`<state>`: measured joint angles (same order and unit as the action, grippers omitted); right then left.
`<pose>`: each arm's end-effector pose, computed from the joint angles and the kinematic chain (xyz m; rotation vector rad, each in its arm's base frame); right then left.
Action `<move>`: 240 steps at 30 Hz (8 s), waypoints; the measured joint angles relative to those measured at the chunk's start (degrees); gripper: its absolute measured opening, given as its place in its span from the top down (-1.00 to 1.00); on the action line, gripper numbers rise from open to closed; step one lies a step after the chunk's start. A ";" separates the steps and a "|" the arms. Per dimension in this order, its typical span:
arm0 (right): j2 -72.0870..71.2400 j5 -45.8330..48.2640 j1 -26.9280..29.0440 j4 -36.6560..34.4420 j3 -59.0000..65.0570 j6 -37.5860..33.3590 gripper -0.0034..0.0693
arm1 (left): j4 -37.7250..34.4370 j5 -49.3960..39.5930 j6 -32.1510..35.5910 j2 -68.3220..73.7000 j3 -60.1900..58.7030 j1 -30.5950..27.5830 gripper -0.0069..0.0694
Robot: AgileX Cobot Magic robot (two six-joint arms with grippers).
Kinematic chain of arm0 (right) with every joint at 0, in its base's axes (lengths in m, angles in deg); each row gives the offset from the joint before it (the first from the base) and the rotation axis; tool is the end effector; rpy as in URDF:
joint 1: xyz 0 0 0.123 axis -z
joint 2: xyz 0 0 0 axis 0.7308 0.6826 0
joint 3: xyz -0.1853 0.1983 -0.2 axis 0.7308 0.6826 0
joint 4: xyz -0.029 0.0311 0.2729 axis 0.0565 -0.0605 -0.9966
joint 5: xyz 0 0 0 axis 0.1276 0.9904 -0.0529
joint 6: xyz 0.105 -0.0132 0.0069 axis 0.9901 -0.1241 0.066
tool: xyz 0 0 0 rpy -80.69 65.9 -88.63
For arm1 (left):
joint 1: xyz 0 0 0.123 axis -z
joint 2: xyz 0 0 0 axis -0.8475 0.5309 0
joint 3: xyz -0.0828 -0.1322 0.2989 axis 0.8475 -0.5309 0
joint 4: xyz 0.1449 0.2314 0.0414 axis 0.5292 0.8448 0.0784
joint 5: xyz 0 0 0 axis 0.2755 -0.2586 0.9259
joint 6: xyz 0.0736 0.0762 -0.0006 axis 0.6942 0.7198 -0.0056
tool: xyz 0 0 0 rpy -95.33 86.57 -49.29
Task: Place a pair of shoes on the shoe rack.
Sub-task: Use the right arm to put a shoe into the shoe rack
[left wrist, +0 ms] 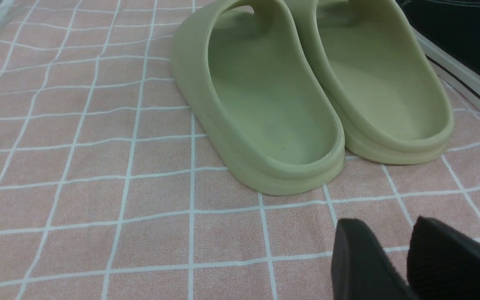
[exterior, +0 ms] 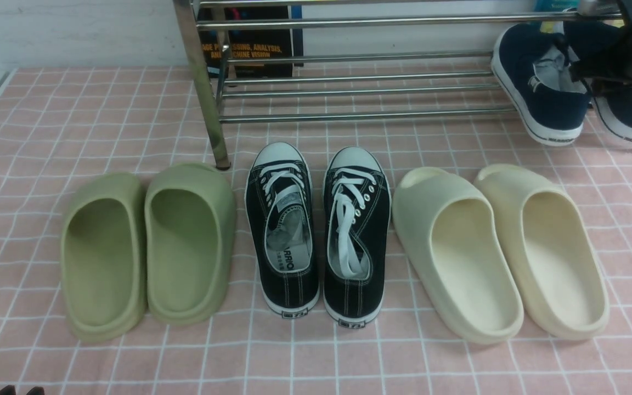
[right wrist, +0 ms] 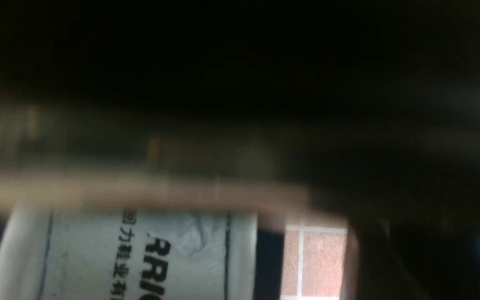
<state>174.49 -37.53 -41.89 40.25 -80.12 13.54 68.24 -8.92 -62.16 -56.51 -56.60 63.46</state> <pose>0.5892 -0.0531 0.2862 -0.0511 2.4799 -0.1033 0.0387 -0.0037 0.1672 0.1268 1.8693 -0.0397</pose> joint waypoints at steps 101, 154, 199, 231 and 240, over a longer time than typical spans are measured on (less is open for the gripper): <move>-12.00 -12.18 1.45 -13.17 20.20 -27.27 0.78 | 0.00 0.00 0.00 0.00 0.00 0.00 0.20; -14.25 -4.56 1.57 3.07 20.21 -17.02 0.81 | 0.00 0.00 0.00 0.00 0.00 0.00 0.20; -15.98 -3.27 1.73 0.41 20.68 -5.68 -0.09 | 0.00 0.00 0.00 0.00 0.00 0.00 0.20; -18.26 -18.00 11.37 -14.07 45.22 -10.86 0.96 | 0.00 0.00 0.00 0.00 0.00 0.00 0.19; -20.55 -20.15 11.26 -13.46 39.01 -11.60 0.96 | 0.00 0.00 0.00 0.00 0.00 0.00 0.19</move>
<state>153.95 -57.69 -30.63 26.79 -41.12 1.94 68.24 -8.92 -62.16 -56.51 -56.60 63.46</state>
